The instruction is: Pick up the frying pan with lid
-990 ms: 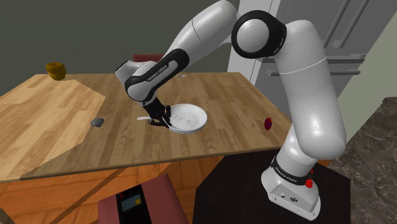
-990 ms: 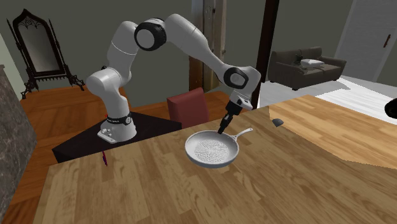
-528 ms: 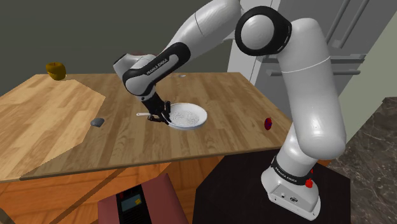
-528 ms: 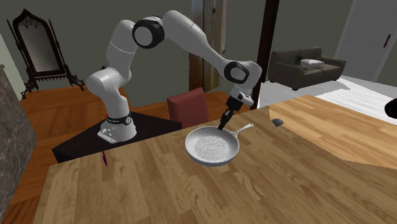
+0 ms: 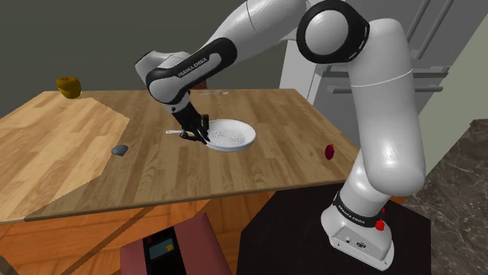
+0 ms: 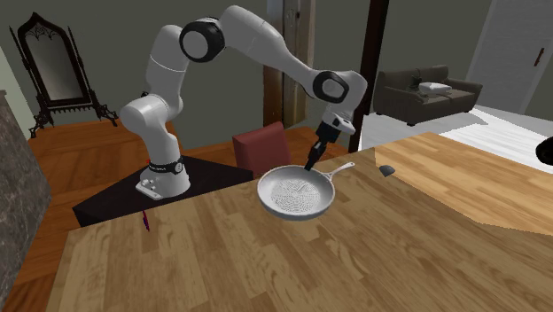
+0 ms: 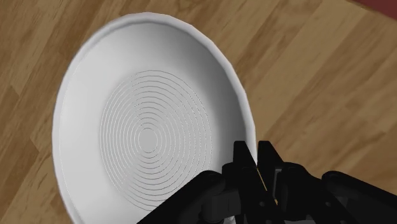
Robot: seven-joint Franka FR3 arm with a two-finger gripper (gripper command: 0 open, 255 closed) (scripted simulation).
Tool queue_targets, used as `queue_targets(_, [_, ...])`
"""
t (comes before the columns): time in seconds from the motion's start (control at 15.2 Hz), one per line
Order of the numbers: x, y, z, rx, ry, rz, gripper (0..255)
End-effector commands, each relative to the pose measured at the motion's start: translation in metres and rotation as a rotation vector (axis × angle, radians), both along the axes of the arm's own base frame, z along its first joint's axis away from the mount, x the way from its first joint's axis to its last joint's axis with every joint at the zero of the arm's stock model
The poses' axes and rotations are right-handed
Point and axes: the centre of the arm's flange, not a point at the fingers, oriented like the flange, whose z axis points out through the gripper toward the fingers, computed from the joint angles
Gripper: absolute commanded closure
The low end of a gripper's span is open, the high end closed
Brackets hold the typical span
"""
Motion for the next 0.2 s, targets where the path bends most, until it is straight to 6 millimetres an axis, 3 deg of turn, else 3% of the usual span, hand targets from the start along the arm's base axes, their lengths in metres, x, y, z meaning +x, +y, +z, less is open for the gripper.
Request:
queue_targets(0.0, [-0.001, -0.0011, 0.0104, 0.0, 0.0, 0.0, 255])
queue_targets(0.13, [-0.001, -0.0011, 0.0113, 0.0, 0.0, 0.0, 255])
